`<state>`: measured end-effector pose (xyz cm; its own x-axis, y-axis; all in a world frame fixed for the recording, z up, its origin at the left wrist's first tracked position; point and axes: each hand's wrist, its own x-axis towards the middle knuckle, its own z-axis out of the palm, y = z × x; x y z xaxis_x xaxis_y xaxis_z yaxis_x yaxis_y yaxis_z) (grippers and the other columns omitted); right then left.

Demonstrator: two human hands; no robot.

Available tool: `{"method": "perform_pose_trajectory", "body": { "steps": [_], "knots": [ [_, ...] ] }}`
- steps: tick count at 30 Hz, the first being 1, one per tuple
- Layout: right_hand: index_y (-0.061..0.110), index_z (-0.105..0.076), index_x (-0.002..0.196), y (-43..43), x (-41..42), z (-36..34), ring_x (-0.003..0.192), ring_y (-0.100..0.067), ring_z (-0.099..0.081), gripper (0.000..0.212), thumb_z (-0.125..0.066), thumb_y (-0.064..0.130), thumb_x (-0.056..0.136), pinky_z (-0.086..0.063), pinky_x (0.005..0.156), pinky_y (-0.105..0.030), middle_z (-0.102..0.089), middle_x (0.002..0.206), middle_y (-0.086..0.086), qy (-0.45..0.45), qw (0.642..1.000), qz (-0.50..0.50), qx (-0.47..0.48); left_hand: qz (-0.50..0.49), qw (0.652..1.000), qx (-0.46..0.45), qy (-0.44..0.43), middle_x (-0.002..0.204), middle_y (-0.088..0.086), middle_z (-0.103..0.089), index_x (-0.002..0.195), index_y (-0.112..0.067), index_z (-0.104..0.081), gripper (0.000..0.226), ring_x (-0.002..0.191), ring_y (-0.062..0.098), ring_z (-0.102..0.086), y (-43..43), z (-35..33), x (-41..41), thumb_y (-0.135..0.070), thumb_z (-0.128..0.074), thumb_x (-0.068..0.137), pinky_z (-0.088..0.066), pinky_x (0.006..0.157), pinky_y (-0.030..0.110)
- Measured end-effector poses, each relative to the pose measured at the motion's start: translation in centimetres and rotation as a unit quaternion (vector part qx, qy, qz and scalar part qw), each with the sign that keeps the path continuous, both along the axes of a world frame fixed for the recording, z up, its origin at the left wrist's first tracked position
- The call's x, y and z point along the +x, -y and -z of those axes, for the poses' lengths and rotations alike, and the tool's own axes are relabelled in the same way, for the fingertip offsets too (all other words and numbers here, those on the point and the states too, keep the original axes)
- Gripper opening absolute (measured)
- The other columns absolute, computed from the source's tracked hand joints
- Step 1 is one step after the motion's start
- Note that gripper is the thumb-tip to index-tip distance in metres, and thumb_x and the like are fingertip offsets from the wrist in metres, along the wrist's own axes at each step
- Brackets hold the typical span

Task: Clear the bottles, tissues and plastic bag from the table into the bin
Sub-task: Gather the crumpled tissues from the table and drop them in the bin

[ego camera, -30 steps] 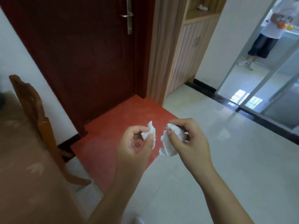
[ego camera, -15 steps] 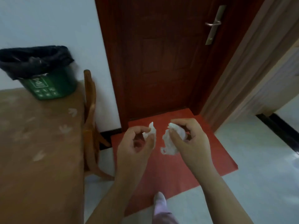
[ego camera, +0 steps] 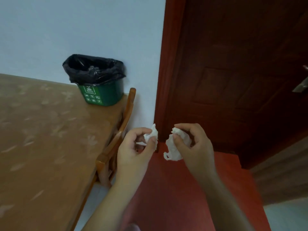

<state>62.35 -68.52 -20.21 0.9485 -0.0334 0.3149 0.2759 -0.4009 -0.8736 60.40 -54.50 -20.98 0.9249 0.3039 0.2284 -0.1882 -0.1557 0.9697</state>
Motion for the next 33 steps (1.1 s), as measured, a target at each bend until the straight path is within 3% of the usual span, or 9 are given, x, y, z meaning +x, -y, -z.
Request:
{"method": "perform_pose_trajectory", "body": {
  "steps": [5, 8, 10, 14, 18, 22, 27, 31, 33],
  "knots": [
    [0.023, -0.063, 0.094, -1.9, 6.3, 0.5, 0.090, 0.001, -0.056, 0.021, -0.067, 0.008, 0.080, -0.042, 0.071, -0.007, -0.061, 0.095, 0.010, 0.007, 1.000, -0.030, 0.002, -0.054, 0.998, -0.008, -0.007, 0.079, 0.017, -0.060, 0.086, -0.025, -0.063, 0.012, 0.065, 0.027, -0.055, -2.2, 0.8, 5.1, -0.023, -0.065, 0.074, -0.046, 0.057, 0.025],
    [0.022, -0.064, 0.094, -3.6, 10.4, 0.7, 0.090, -0.001, -0.056, 0.021, -0.067, 0.007, 0.080, -0.042, 0.072, -0.008, -0.060, 0.094, 0.011, 0.008, 0.999, -0.041, 0.002, -0.068, 0.997, -0.022, 0.003, 0.078, 0.017, -0.062, 0.086, -0.024, -0.064, 0.013, 0.066, 0.026, -0.056, -3.7, 1.1, 8.6, -0.022, -0.066, 0.074, -0.046, 0.058, 0.025],
    [0.021, -0.064, 0.093, -5.2, 13.5, 0.5, 0.088, -0.001, -0.056, 0.020, -0.067, 0.007, 0.080, -0.042, 0.072, -0.008, -0.060, 0.093, 0.011, 0.015, 0.998, -0.060, -0.005, -0.088, 0.995, -0.031, 0.019, 0.075, 0.014, -0.062, 0.085, -0.022, -0.064, 0.014, 0.062, 0.017, -0.054, -5.2, 1.0, 11.4, -0.012, -0.069, 0.078, -0.045, 0.057, 0.021],
    [0.023, -0.063, 0.091, -9.3, 19.3, -0.6, 0.085, 0.000, -0.055, 0.017, -0.064, 0.015, 0.076, -0.041, 0.073, -0.009, -0.059, 0.091, 0.008, 0.036, 0.994, -0.104, -0.004, -0.133, 0.990, -0.036, 0.037, 0.064, -0.003, -0.057, 0.081, -0.026, -0.063, 0.023, 0.057, 0.005, -0.050, -8.8, 0.5, 16.2, -0.004, -0.065, 0.079, -0.043, 0.053, 0.016],
    [0.024, -0.062, 0.089, -12.6, 23.3, -0.7, 0.085, 0.004, -0.054, 0.020, -0.067, 0.009, 0.077, -0.037, 0.071, -0.004, -0.060, 0.091, 0.006, 0.042, 0.990, -0.135, 0.008, -0.172, 0.984, -0.032, 0.038, 0.071, 0.015, -0.059, 0.078, -0.033, -0.063, 0.018, 0.060, 0.019, -0.055, -11.8, 0.7, 19.4, -0.017, -0.069, 0.075, -0.047, 0.058, 0.027],
    [0.026, -0.060, 0.088, -15.1, 26.3, 0.4, 0.084, 0.005, -0.054, 0.028, -0.067, 0.002, 0.077, -0.036, 0.069, -0.003, -0.059, 0.090, 0.010, 0.024, 0.985, -0.170, 0.010, -0.210, 0.977, -0.027, 0.020, 0.076, 0.018, -0.062, 0.080, -0.034, -0.063, 0.013, 0.068, 0.036, -0.058, -13.7, 1.2, 21.6, -0.028, -0.065, 0.069, -0.049, 0.064, 0.042],
    [0.038, -0.055, 0.086, -17.7, 31.0, 0.9, 0.087, 0.006, -0.054, 0.033, -0.066, 0.008, 0.078, -0.040, 0.069, -0.004, -0.058, 0.094, 0.013, 0.011, 0.975, -0.223, 0.003, -0.258, 0.966, -0.020, 0.015, 0.076, 0.015, -0.062, 0.081, -0.033, -0.063, 0.014, 0.066, 0.035, -0.058, -15.9, 2.0, 24.8, -0.021, -0.065, 0.074, -0.048, 0.062, 0.035],
    [0.040, -0.054, 0.088, -19.8, 36.0, 1.3, 0.091, 0.004, -0.053, 0.032, -0.064, 0.010, 0.081, -0.043, 0.072, -0.007, -0.057, 0.099, 0.014, -0.013, 0.964, -0.266, -0.004, -0.308, 0.951, -0.006, -0.013, 0.075, 0.015, -0.062, 0.082, -0.031, -0.061, 0.014, 0.064, 0.036, -0.057, -18.0, 2.4, 28.2, -0.018, -0.065, 0.078, -0.051, 0.060, 0.041],
    [0.038, -0.056, 0.088, -20.9, 38.4, 1.3, 0.091, 0.002, -0.054, 0.031, -0.064, 0.009, 0.081, -0.043, 0.073, -0.007, -0.058, 0.100, 0.012, -0.022, 0.958, -0.284, 0.006, -0.329, 0.944, 0.006, -0.026, 0.073, 0.015, -0.061, 0.081, -0.030, -0.060, 0.015, 0.061, 0.028, -0.055, -19.2, 2.3, 30.1, -0.016, -0.065, 0.081, -0.048, 0.057, 0.030]
  ]
}}
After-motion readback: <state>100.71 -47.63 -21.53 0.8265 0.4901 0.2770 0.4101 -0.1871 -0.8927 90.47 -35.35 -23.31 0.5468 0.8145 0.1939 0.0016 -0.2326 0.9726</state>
